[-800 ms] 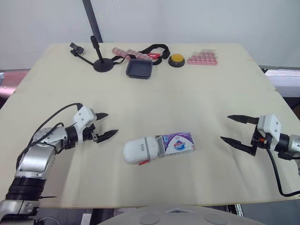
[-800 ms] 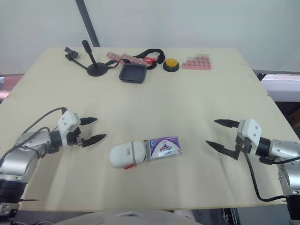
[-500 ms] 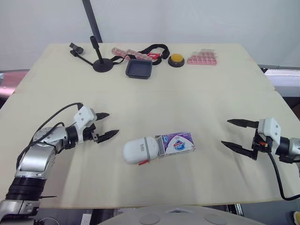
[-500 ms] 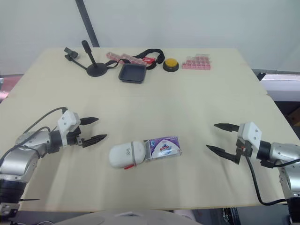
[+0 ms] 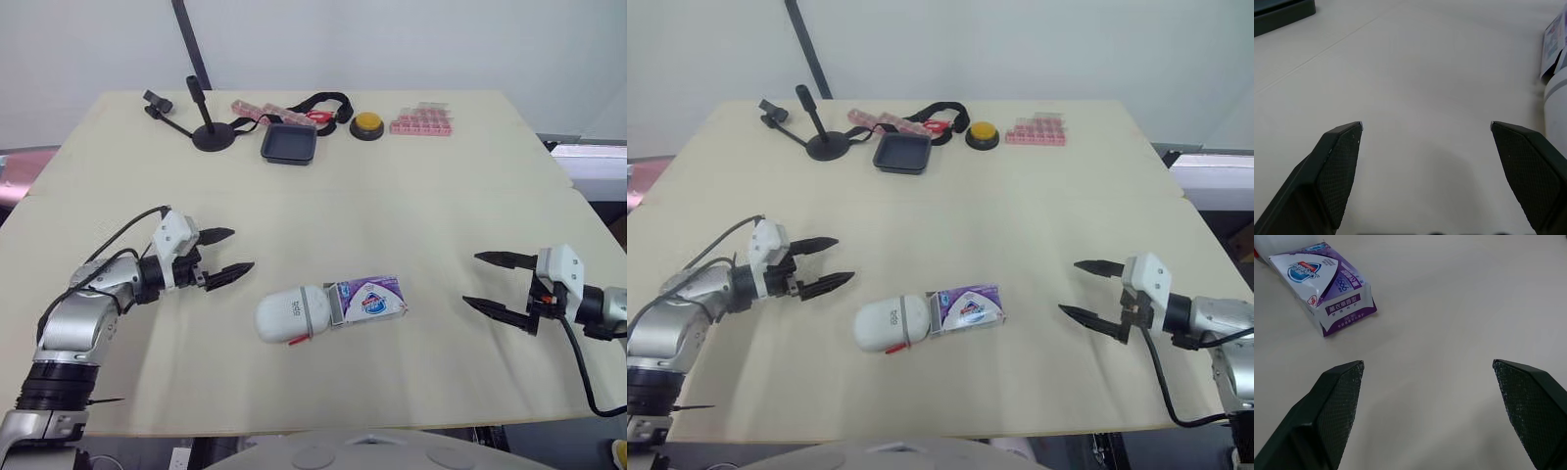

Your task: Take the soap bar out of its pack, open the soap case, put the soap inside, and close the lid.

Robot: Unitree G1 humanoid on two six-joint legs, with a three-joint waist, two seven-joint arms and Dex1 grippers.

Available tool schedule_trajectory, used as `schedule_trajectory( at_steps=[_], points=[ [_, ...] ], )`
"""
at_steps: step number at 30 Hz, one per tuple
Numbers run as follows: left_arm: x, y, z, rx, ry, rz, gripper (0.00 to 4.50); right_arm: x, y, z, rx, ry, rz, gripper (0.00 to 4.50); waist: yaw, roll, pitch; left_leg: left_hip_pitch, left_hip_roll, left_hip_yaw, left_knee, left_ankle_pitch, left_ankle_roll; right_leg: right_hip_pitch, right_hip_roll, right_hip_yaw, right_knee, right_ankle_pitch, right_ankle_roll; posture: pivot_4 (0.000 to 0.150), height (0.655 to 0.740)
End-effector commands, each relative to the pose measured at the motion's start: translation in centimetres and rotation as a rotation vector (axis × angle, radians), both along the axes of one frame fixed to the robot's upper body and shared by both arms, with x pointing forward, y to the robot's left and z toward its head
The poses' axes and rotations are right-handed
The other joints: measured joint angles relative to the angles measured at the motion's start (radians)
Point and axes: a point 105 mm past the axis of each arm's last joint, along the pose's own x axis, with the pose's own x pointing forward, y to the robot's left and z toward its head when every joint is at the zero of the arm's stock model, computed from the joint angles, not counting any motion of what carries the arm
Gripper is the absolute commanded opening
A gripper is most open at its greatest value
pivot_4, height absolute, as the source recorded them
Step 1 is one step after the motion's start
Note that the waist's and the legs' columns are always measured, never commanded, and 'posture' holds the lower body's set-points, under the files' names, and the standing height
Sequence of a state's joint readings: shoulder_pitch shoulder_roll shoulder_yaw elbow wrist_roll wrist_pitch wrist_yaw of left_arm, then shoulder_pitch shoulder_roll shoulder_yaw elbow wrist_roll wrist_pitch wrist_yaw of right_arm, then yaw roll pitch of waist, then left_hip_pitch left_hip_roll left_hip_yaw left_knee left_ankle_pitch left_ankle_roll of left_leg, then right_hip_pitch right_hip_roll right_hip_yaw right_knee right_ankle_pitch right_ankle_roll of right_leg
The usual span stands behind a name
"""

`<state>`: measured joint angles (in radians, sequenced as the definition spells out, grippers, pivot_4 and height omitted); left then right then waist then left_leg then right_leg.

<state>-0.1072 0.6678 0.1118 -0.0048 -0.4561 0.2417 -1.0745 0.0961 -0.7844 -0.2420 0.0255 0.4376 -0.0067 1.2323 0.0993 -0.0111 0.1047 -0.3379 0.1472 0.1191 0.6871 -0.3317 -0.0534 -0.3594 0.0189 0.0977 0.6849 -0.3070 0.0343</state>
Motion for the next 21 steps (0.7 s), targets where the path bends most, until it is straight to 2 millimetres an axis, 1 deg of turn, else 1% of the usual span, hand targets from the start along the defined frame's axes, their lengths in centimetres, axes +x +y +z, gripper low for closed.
schedule_trajectory(
  at_steps=[1,4,6,8,10,11,14,17,19,21],
  points=[
    [-1.7,0.5,1.0,0.0,-0.059,-0.088,4.45,0.5,1.5,2.1,-0.054,-0.05,0.102,4.5,-0.006,0.001,0.0,0.0,0.0,0.0,0.0,0.0,0.0,0.0,0.0,0.001,0.0,0.0,0.0,0.15,0.74],
    [-3.0,1.2,0.6,0.021,-0.083,-0.142,4.45,0.2,3.5,2.6,-0.11,-0.012,0.219,4.5,-0.007,0.001,0.0,0.0,0.0,0.001,-0.001,0.0,0.0,0.0,0.001,0.001,-0.001,0.0,0.0,0.15,0.74],
    [-3.7,1.8,0.5,0.029,-0.104,-0.155,4.45,-0.2,4.9,2.5,-0.173,0.035,0.304,4.5,-0.005,0.001,0.0,0.001,0.001,0.0,-0.001,0.0,0.0,0.0,0.001,0.0,-0.001,0.0,0.0,0.15,0.74],
    [-4.5,1.9,0.7,0.031,-0.127,-0.175,4.45,-0.8,6.0,2.2,-0.242,0.078,0.38,4.5,-0.002,0.001,0.0,0.006,0.001,0.0,-0.001,0.0,0.0,0.0,0.0,-0.001,-0.001,0.0,0.0,0.15,0.74],
    [-5.1,1.7,0.9,0.031,-0.155,-0.198,4.45,-1.0,6.8,2.0,-0.285,0.1,0.419,4.5,0.003,0.001,0.0,0.006,0.001,0.0,-0.001,0.0,0.0,0.0,0.0,-0.002,-0.001,0.0,0.0,0.15,0.74],
    [-5.7,1.6,0.8,0.038,-0.165,-0.226,4.45,-1.0,7.4,1.9,-0.299,0.103,0.432,4.5,0.004,0.001,0.0,0.005,0.001,0.0,-0.001,0.0,0.0,-0.001,0.0,-0.002,-0.001,0.0,0.0,0.15,0.74],
    [-7.2,1.5,0.3,0.05,-0.163,-0.27,4.45,-0.2,9.0,2.0,-0.309,0.086,0.433,4.5,0.001,0.001,0.0,0.004,0.001,0.001,-0.001,0.0,0.0,-0.004,-0.001,-0.001,0.0,0.0,0.0,0.15,0.74],
    [-9.0,1.7,-0.7,0.068,-0.143,-0.313,4.45,1.4,9.9,2.2,-0.319,0.05,0.388,4.5,0.0,0.001,0.0,0.003,0.001,0.002,-0.001,0.0,0.0,-0.006,-0.001,-0.001,0.001,0.0,0.0,0.15,0.74],
    [-9.5,1.7,-0.9,0.07,-0.141,-0.32,4.45,1.9,10.2,2.2,-0.32,0.048,0.382,4.5,-0.003,0.001,0.0,0.003,0.001,0.003,-0.002,0.0,0.0,-0.007,-0.001,-0.001,0.002,0.0,0.0,0.15,0.74],
    [-9.5,1.6,-1.0,0.068,-0.145,-0.319,4.45,1.8,10.5,2.1,-0.318,0.052,0.399,4.5,0.004,0.001,0.0,0.003,0.001,0.002,-0.002,0.0,0.0,-0.007,-0.001,-0.002,0.002,0.0,0.0,0.15,0.74]
  ],
)
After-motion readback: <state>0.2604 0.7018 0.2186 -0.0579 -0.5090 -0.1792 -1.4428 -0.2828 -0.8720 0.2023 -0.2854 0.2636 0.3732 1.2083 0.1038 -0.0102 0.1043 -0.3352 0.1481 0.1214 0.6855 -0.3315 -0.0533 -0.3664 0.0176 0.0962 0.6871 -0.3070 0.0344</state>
